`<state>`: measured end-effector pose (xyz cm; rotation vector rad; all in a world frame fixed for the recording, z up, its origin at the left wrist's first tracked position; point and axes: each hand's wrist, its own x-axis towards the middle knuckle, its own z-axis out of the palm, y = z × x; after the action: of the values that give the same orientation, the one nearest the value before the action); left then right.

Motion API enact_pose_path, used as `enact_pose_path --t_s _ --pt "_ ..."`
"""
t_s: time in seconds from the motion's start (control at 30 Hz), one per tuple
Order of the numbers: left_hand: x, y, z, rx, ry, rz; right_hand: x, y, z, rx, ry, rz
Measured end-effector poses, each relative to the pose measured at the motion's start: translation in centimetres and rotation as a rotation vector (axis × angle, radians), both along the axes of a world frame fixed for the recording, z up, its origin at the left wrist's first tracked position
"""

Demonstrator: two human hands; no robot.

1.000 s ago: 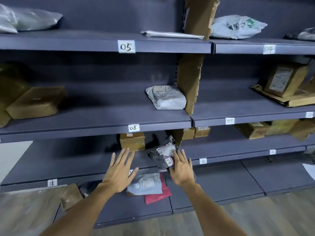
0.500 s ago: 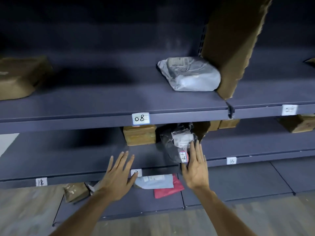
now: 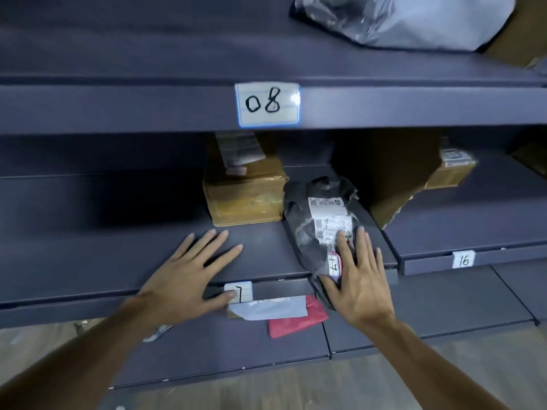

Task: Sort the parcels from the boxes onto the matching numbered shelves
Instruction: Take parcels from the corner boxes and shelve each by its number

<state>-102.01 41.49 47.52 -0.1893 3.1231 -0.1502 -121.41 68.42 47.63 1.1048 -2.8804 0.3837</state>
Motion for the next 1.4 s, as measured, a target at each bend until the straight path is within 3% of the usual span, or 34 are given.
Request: enact_pose_path --t_s 0.23,0.47,0.77,0.97,1.4 --pt "-0.9 -0.6 -0.6 -0.003 0.037 -0.025 -2.7 -5.1 1.4 0.194 -0.085 -0.028" --pt "-0.6 -0.5 -0.5 -0.018 0.049 -0.017 -5.0 -8.3 1.4 0.219 -0.064 -0.055" --pt "-0.6 -0.4 -0.6 -0.037 0.045 -0.008 -5.8 -9.0 0.9 0.104 -0.056 -0.081" --pt "-0.6 -0.3 -0.6 -0.05 0.065 -0.008 -4.9 -7.9 1.6 -0.142 -0.07 -0.067" --pt "-0.4 0.6 2.1 0.145 -0.01 0.053 1.2 -3.3 6.5 0.0 -0.03 0.04"
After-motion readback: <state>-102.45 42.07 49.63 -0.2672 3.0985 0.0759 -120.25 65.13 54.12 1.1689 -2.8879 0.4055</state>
